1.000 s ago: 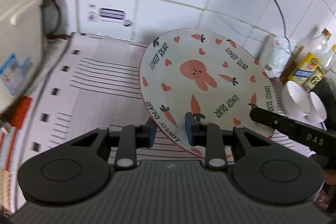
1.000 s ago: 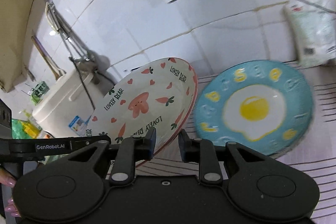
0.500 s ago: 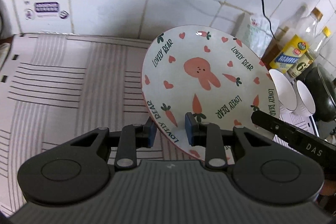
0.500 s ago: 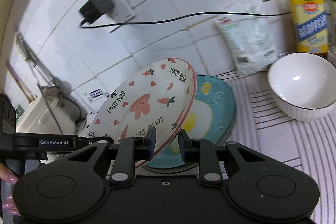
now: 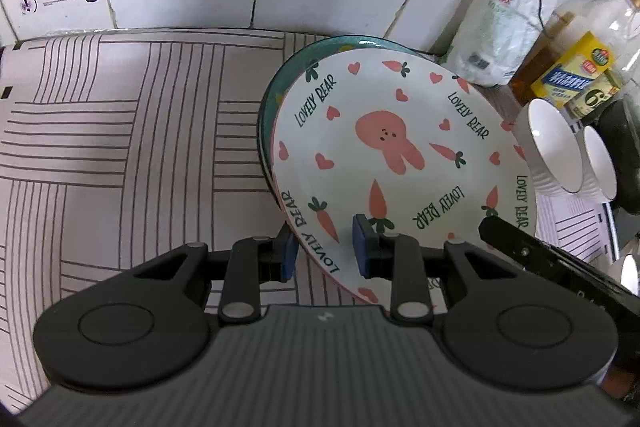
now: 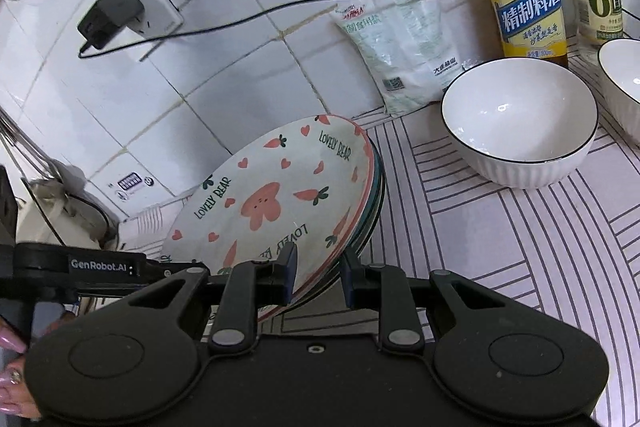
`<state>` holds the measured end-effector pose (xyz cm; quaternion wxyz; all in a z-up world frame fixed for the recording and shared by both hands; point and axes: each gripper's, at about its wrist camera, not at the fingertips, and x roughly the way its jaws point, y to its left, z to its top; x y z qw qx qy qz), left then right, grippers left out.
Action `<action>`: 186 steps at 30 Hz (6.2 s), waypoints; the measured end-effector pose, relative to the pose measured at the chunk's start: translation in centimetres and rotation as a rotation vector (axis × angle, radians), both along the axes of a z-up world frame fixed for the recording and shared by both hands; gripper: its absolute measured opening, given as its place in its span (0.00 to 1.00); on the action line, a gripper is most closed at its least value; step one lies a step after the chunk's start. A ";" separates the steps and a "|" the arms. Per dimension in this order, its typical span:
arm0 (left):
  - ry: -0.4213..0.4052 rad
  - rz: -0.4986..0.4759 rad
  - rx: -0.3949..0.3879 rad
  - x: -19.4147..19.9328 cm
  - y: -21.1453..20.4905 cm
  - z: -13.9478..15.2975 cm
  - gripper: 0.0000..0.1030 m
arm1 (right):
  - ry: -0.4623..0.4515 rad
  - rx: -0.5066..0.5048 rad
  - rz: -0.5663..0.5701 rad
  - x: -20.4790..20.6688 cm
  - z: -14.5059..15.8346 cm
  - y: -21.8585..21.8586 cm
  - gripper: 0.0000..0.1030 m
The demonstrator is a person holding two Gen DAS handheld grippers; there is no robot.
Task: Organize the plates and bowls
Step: 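Lower the bunny plate onto the blue plate with both grippers, then move both grippers to the white bowl by the stove and close on its rim, then lift the white bowl with both grippers and carry it toward the plate stack, then lower the bowl onto the cloth beside the plates and open both grippers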
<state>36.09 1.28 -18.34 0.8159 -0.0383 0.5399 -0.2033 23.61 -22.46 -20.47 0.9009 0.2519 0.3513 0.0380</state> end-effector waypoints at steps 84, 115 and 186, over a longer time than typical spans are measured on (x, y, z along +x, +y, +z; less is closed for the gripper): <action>-0.082 -0.495 0.056 -18.7 -31.2 5.4 0.46 | 0.085 -0.397 -0.444 -22.0 3.2 -20.8 0.67; 0.027 -0.531 0.000 -19.0 -37.4 -1.5 0.11 | 0.208 -0.128 -0.571 -21.3 -0.5 -24.5 0.16; 0.100 0.028 0.224 -12.7 -4.9 2.0 0.33 | 0.012 -0.201 0.294 -6.2 2.1 1.3 0.34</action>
